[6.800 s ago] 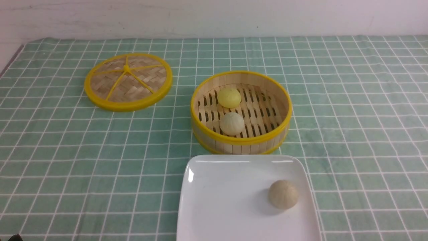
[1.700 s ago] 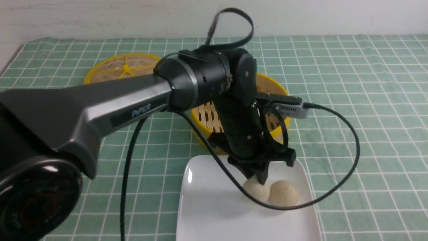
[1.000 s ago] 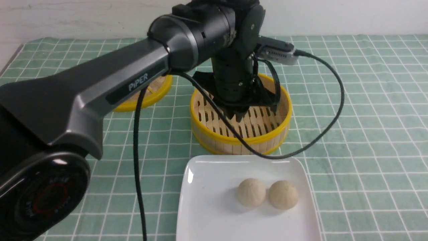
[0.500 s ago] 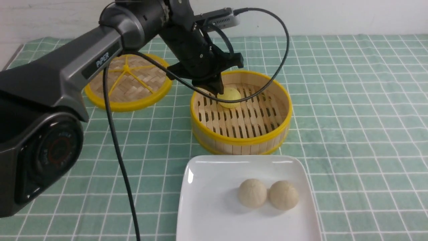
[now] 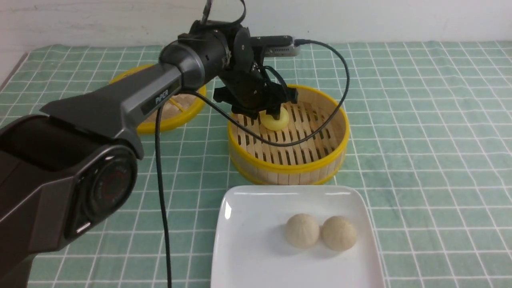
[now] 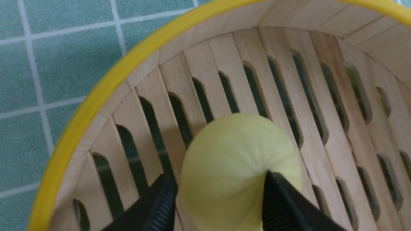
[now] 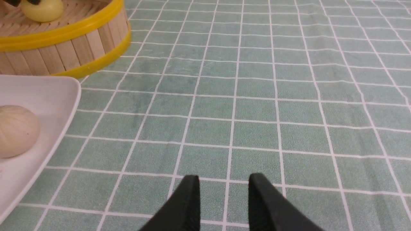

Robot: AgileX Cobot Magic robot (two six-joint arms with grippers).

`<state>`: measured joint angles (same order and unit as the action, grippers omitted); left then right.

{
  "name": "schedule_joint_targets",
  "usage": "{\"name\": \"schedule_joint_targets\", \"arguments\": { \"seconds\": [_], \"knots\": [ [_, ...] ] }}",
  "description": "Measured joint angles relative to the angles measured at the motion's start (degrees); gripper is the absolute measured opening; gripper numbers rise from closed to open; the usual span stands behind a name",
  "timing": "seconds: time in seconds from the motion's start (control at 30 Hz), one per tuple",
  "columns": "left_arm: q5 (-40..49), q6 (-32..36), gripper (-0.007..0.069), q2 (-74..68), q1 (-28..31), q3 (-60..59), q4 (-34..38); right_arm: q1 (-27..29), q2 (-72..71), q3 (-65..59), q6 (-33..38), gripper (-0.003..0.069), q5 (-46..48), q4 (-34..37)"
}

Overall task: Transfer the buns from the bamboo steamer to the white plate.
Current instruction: 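Reach into the bamboo steamer and grasp a bun with the left gripper, then carry the bun from the bamboo steamer to the plate with the left gripper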

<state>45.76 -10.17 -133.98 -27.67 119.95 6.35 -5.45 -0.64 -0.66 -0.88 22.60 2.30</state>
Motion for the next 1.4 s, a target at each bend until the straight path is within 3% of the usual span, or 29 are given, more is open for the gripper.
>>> {"name": "schedule_joint_targets", "arguments": {
  "seconds": [0.13,0.23,0.33,0.83,1.13,1.4],
  "knots": [
    [-0.33,0.00,0.0254,-0.26,-0.07,0.00,1.04,0.00,0.00,0.00,0.00,0.0240,0.00,0.00],
    [-0.28,0.00,0.0094,-0.34,-0.07,0.05,1.41,0.00,0.00,0.00,0.00,0.0240,0.00,0.00],
    [0.94,0.00,0.0030,-0.03,-0.07,0.16,1.68,0.00,0.00,0.00,0.00,0.0240,0.00,0.00],
    [24.98,4.90,0.0021,19.99,-0.92,-1.21,-0.56,0.00,0.00,0.00,0.00,0.0240,0.00,0.00],
    [24.99,5.94,0.0022,26.49,-7.56,-20.68,0.62,0.00,0.00,0.00,0.00,0.0240,0.00,0.00],
    [9.54,1.36,0.0026,25.96,-8.34,-35.63,2.11,0.00,0.00,0.00,0.00,0.0240,0.00,0.00]
  ]
}}
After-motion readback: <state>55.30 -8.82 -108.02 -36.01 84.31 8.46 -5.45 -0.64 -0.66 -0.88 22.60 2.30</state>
